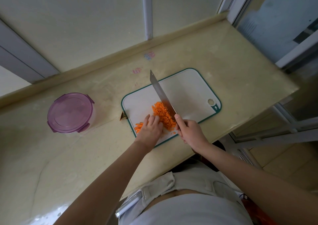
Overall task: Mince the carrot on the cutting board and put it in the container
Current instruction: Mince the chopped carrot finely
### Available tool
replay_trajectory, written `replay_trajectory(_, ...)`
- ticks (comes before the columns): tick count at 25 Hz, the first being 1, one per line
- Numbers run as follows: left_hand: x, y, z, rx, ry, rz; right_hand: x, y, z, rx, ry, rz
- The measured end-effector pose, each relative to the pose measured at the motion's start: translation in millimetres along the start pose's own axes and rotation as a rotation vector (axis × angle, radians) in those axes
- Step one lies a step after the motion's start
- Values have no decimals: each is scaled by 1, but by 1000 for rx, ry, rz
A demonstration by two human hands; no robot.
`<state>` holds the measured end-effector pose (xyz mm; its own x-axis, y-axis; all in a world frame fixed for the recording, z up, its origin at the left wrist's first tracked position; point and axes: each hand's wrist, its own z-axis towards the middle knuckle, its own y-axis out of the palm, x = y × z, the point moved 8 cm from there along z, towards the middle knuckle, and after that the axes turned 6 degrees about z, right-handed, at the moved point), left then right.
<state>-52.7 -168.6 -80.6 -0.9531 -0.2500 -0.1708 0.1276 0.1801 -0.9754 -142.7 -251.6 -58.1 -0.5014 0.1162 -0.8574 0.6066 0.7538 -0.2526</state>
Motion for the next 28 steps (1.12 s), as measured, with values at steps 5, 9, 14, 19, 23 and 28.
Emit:
replay_trajectory(5, -25, -20, -4, 221, -239, -443, 2, -1, 0, -6, -3, -10)
replay_trajectory(9, -42, -11, -17, 234, -270, -479, 3, 3, 0, -19, 3, -10)
replay_trajectory(14, -54, -2, -28, 194, -284, -485, 4, 11, -3, -55, 15, -7)
replay_trajectory(19, -44, 14, -34, -30, -74, -444, 4, 16, -5, -84, 28, -3)
replay_trajectory(23, -39, 34, -35, -144, 68, -281, 3, 17, -5, -75, 35, -1)
replay_trajectory(28, -32, 29, -29, -3, 86, -129, 3, 18, -6, -88, 46, 17)
